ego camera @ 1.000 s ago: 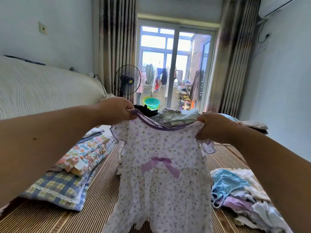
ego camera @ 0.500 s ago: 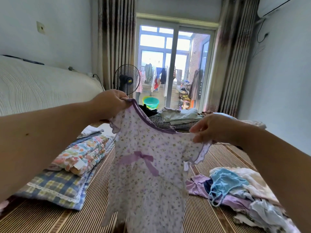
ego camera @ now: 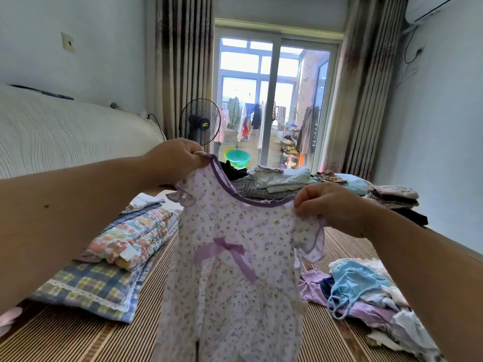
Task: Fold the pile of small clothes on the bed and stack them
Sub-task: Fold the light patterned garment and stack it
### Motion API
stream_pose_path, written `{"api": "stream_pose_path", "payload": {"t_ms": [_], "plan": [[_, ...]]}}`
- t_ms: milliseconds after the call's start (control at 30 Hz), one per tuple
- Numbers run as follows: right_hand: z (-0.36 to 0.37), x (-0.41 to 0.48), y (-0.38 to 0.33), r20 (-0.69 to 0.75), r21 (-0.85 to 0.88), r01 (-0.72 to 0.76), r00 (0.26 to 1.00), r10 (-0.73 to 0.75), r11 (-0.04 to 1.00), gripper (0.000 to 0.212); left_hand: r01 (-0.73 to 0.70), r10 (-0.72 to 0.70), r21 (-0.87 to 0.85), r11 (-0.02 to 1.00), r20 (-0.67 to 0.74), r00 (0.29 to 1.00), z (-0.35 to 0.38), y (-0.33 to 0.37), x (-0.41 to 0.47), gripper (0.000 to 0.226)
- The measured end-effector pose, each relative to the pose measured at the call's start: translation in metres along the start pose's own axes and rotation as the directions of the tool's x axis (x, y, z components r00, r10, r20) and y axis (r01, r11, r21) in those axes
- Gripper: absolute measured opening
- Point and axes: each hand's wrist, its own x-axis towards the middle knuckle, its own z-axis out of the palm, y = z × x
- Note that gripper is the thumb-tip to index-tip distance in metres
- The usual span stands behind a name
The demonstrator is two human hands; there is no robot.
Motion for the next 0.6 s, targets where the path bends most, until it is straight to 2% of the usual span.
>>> {"api": "stream_pose_path", "payload": {"t_ms": [67,167,267,333,433,533,600], "plan": [[-0.001,0.002,-0.002,-0.108,-0.037,0.006,0.994,-0.010,0.999,0.008,0.022,-0.022,-0.013,1.000,0.029,0.999,0.000,0.000,0.000,0.032],[-0.004,0.007,-0.007,-0.247,0.066,-0.015,0.969,0.031,0.998,0.010,0.095,-0.095,-0.001,0.995,0.078,0.992,0.001,0.001,0.000,0.032],[0.000,0.014,-0.019,-0.301,0.280,-0.052,0.943,0.139,0.959,0.014,0.305,-0.291,-0.057,0.951,0.178,0.940,0.005,0.005,0.003,0.027],[0.008,0.019,-0.031,-0.320,0.317,-0.026,0.938,0.132,0.948,0.013,0.422,-0.372,-0.154,0.893,0.275,0.887,0.011,0.014,0.003,0.020],[0.023,0.023,-0.050,-0.289,0.296,0.025,0.955,0.065,0.955,0.018,0.432,-0.333,-0.232,0.871,0.366,0.869,0.023,0.036,0.006,0.017],[0.034,0.025,-0.065,-0.276,0.161,0.086,0.960,-0.039,0.983,0.022,0.442,-0.274,-0.263,0.858,0.492,0.826,0.033,0.063,0.003,0.030],[0.037,0.023,-0.071,-0.263,0.134,0.129,0.960,-0.090,0.982,0.018,0.462,-0.253,-0.298,0.836,0.538,0.804,0.036,0.075,0.002,0.033]]}}
